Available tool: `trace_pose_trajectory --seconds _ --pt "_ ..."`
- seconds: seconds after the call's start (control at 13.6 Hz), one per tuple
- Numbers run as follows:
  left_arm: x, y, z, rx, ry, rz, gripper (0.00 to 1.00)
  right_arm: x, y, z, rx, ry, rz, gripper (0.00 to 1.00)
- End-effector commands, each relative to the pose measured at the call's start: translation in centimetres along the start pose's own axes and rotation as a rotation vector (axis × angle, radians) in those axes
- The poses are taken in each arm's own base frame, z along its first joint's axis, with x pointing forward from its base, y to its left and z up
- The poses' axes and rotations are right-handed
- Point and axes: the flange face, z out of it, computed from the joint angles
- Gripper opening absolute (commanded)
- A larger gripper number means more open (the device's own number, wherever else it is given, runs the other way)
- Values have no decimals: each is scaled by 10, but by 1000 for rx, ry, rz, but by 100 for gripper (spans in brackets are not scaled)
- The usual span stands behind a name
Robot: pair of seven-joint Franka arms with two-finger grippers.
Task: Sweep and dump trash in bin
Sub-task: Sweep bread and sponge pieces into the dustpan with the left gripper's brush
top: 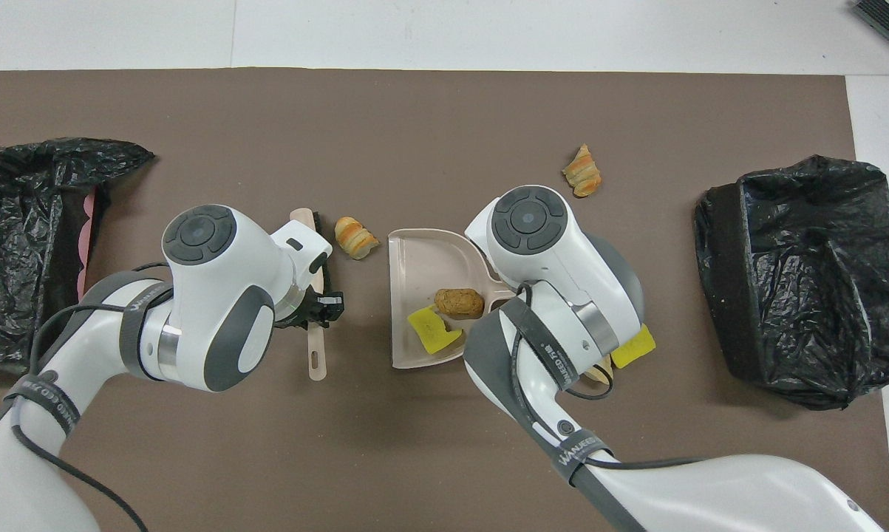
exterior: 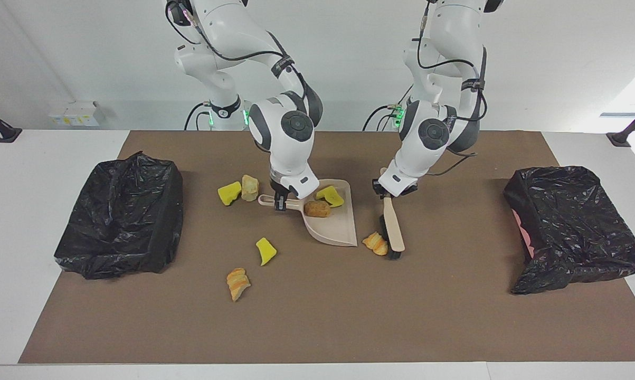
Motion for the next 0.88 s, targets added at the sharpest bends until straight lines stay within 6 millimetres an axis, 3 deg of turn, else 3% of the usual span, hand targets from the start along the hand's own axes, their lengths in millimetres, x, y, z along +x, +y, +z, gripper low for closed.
trace_pose_trajectory --seconds 0.0,0.15,0.29,0.44,0.59,0.81 --pt "-27 44 4 33 -16 190 0 -6 -6 -2 -22 -5 23 0" --pt "-44 62 5 55 -62 307 0 -6 -6 -1 -20 -6 25 0" --pt "-44 65 3 53 -59 311 0 -7 -5 -2 -24 -3 27 0" --pt "-38 52 3 51 -60 280 0 -7 -2 -2 -21 6 42 0" --pt "-25 22 -3 42 -52 207 0 -6 2 -4 -42 31 48 0" --pt "-16 5 -16 35 -33 -44 0 -20 9 -6 -45 40 72 0"
